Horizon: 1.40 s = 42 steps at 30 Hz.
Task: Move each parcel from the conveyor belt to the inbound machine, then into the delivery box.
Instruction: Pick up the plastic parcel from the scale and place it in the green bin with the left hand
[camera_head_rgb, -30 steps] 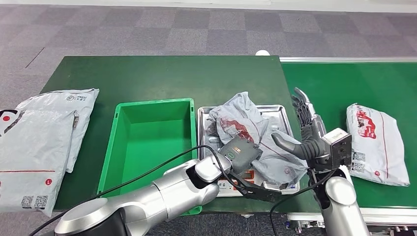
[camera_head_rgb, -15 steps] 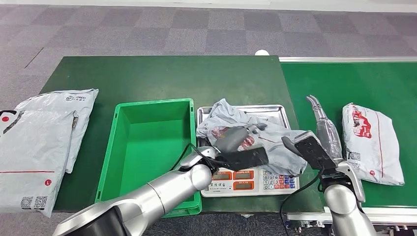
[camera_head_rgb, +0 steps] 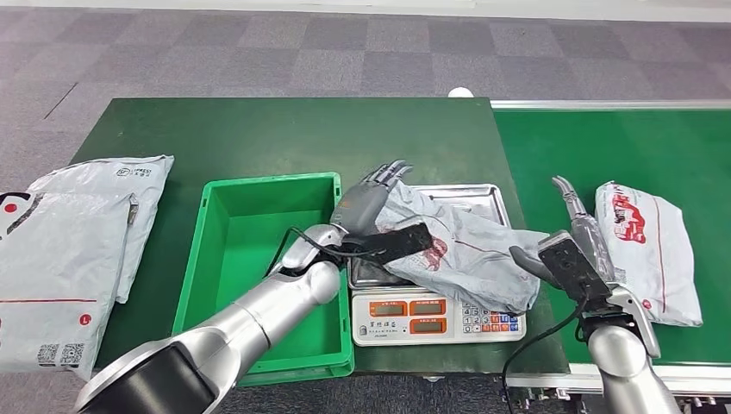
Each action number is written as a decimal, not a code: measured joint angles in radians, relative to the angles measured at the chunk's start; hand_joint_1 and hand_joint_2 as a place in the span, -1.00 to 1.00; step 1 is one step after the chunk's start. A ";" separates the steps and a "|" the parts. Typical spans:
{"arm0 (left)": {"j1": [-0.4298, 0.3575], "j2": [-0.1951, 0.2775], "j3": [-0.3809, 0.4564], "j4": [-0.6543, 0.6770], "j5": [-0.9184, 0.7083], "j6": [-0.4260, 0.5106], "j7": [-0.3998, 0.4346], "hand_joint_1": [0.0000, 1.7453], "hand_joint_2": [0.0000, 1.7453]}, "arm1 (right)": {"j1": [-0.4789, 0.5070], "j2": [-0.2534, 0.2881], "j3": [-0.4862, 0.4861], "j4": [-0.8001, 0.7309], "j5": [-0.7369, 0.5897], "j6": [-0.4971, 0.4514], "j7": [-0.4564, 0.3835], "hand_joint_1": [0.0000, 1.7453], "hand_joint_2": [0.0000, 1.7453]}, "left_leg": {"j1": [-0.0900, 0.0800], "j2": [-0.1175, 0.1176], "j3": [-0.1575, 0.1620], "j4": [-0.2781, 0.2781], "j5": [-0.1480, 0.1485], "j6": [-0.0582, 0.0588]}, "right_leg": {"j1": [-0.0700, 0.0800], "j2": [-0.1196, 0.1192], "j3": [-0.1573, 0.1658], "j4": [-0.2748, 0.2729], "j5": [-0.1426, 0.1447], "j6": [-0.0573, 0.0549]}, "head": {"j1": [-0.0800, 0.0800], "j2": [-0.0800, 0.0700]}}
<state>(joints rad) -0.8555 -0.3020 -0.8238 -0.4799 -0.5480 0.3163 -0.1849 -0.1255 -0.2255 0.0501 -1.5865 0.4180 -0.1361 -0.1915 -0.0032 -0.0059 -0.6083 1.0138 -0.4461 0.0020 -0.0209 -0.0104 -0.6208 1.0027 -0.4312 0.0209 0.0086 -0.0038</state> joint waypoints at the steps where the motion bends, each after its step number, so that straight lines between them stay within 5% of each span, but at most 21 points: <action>1: -0.003 -0.008 -0.017 0.007 -0.044 0.007 0.019 -1.00 1.00 | 0.002 0.001 0.000 -0.002 0.000 0.004 -0.002 -1.00 1.00 | 0.000 0.000 0.000 0.000 0.000 0.000 | 0.000 0.000 0.000 0.000 0.000 0.000 | 0.000 0.000; 7: -0.023 -0.042 -0.176 0.051 -0.386 -0.011 0.205 -1.00 1.00 | 0.002 0.007 0.000 -0.002 -0.023 0.032 -0.041 -1.00 1.00 | 0.000 0.001 0.000 0.000 -0.001 0.001 | 0.000 0.000 0.000 0.000 0.000 0.000 | 0.000 0.000; 12: -0.030 -0.051 -0.303 0.064 -0.495 -0.071 0.237 -1.00 1.00 | -0.005 0.007 0.000 0.001 -0.045 0.049 -0.058 -1.00 1.00 | 0.000 0.001 0.000 0.000 -0.001 0.000 | 0.000 0.001 0.000 0.000 0.000 0.000 | 0.000 0.000; 18: -0.041 -0.054 -0.354 0.074 -0.506 -0.098 0.220 -1.00 1.00 | -0.006 0.007 0.000 0.002 -0.054 0.055 -0.061 -1.00 1.00 | 0.000 0.001 0.000 0.000 0.000 0.000 | 0.000 0.001 0.000 0.000 0.000 0.000 | 0.000 0.000; 23: -0.081 -0.055 -0.398 0.062 -0.495 -0.323 0.047 -1.00 1.00 | -0.011 0.006 0.000 0.006 -0.088 0.100 -0.084 -1.00 1.00 | 0.000 0.001 0.002 0.000 -0.001 0.000 | 0.000 0.000 0.002 0.000 0.000 0.000 | 0.000 0.000; 27: -0.129 -0.055 -0.420 0.044 -0.373 -0.548 -0.093 1.00 1.00 | -0.038 0.005 0.000 0.030 -0.104 0.130 -0.103 -1.00 1.00 | 0.000 0.001 0.007 0.000 -0.002 0.001 | 0.000 0.002 0.006 0.000 -0.001 0.000 | 0.000 0.000; 33: -0.138 -0.055 -0.417 0.052 -0.192 -0.547 -0.133 1.00 1.00 | -0.079 -0.001 0.008 0.071 -0.127 0.147 -0.124 -1.00 1.00 | 0.001 -0.002 0.008 0.000 -0.002 0.001 | 0.000 -0.002 0.009 0.000 -0.002 0.000 | 0.000 0.000; 42: -0.139 -0.055 -0.407 0.074 -0.161 -0.498 -0.138 1.00 1.00 | -0.122 0.000 0.035 0.117 -0.128 0.151 -0.127 -1.00 1.00 | 0.000 -0.001 0.007 0.000 -0.002 0.001 | 0.000 -0.002 0.009 0.000 -0.002 0.001 | 0.000 0.000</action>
<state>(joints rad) -0.9946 -0.3574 -1.2305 -0.4057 -0.7091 -0.1812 -0.3227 -0.2475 -0.2259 0.0846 -1.4696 0.2903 0.0146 -0.3185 -0.0030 -0.0073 -0.6010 1.0136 -0.4485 0.0031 -0.0207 -0.0125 -0.6117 1.0027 -0.4337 0.0218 0.0088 -0.0038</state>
